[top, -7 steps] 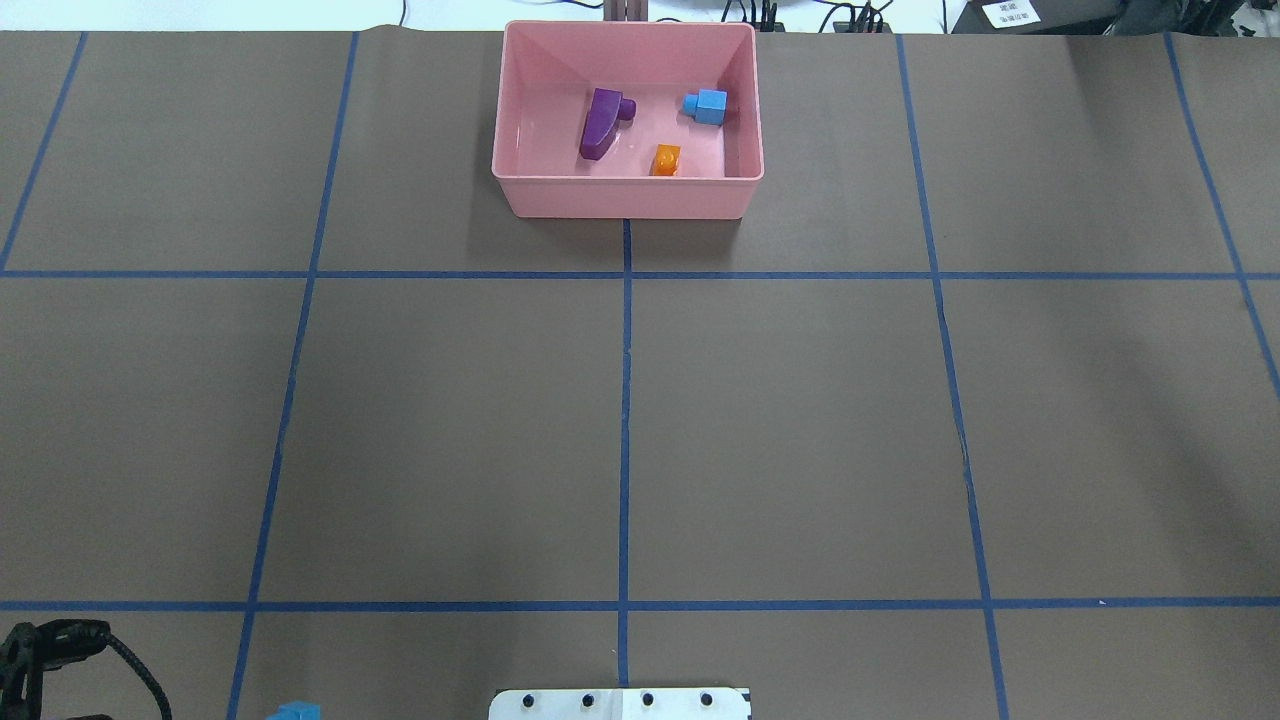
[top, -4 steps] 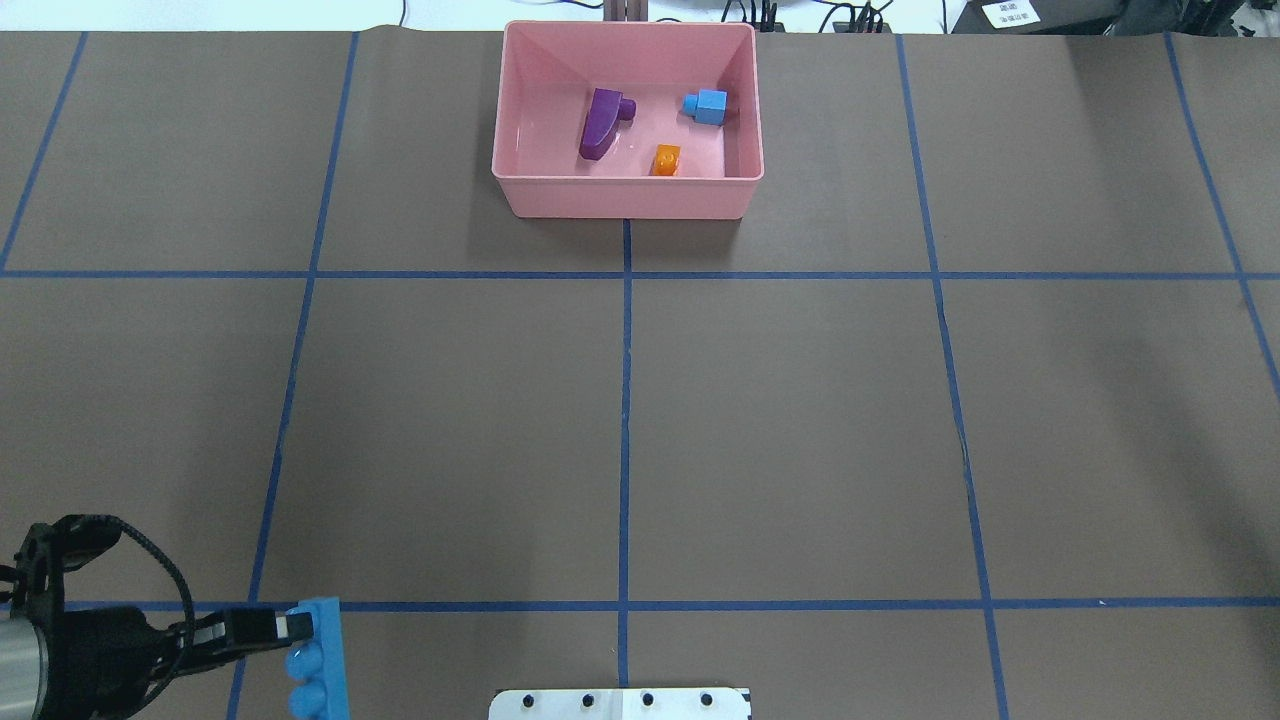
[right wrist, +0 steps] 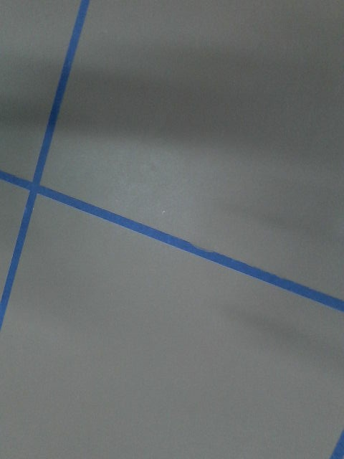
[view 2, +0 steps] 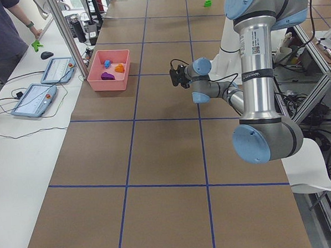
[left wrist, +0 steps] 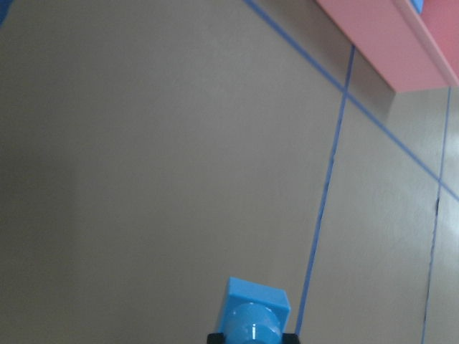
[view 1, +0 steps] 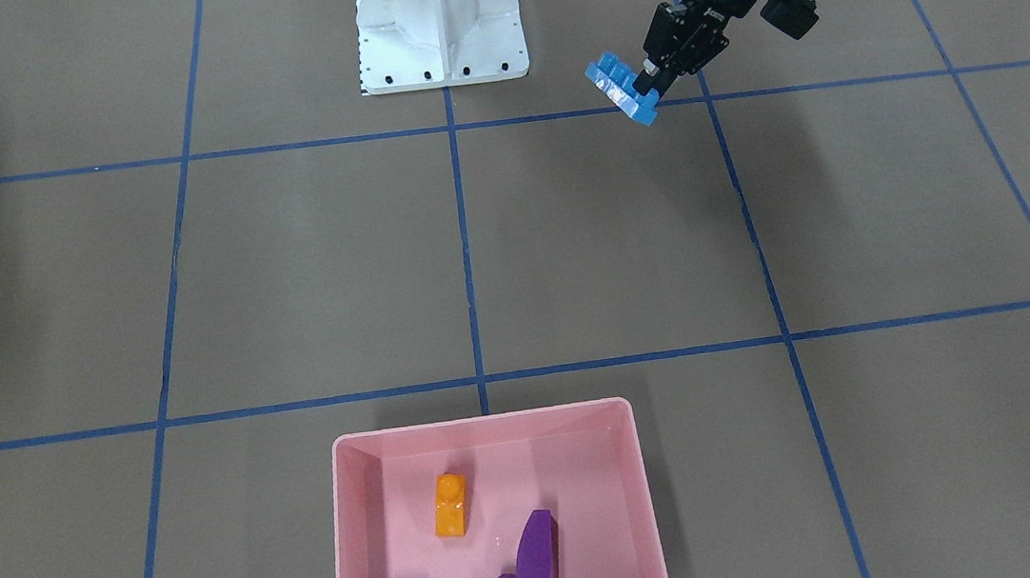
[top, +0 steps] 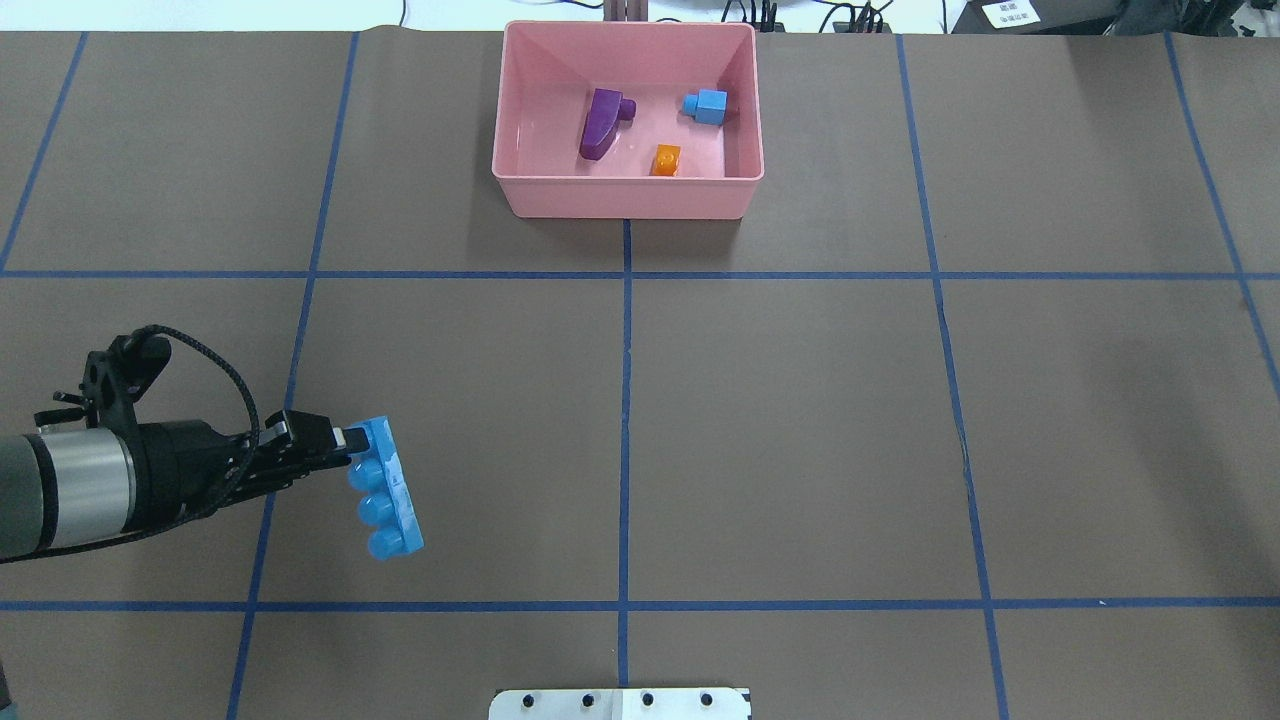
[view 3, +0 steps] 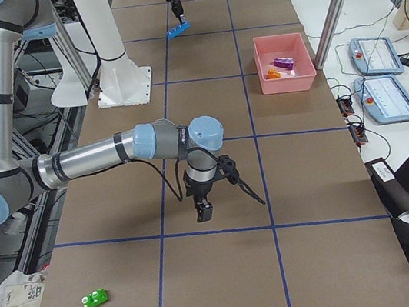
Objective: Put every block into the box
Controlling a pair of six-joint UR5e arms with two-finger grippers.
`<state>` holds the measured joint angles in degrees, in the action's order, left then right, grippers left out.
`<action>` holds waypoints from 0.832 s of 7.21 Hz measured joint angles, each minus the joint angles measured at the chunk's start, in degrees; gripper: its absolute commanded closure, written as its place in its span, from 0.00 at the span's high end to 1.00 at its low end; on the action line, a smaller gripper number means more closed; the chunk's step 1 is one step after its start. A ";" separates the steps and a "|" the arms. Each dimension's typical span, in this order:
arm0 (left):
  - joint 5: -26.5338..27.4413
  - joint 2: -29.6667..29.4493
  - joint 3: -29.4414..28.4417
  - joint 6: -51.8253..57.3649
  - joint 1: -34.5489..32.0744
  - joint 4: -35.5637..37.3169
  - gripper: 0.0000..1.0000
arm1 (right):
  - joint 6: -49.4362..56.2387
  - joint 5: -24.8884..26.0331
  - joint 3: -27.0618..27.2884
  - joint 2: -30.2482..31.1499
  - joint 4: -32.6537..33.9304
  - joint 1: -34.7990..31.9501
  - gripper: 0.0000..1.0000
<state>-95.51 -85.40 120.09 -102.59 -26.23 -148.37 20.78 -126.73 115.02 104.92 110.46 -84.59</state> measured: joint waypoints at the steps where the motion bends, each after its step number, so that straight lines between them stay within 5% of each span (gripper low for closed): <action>1: -0.66 -2.93 -1.25 -1.04 -2.79 0.85 0.00 | -0.09 -0.91 0.19 2.07 -1.64 -0.03 1.00; 6: -2.01 -27.95 -17.00 -9.83 -15.62 10.12 0.00 | -0.14 -2.33 -0.35 15.55 -16.30 -0.05 1.00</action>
<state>-97.52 -113.35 103.08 -112.42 -41.85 -138.25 20.64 -129.06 114.67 120.47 94.16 -84.64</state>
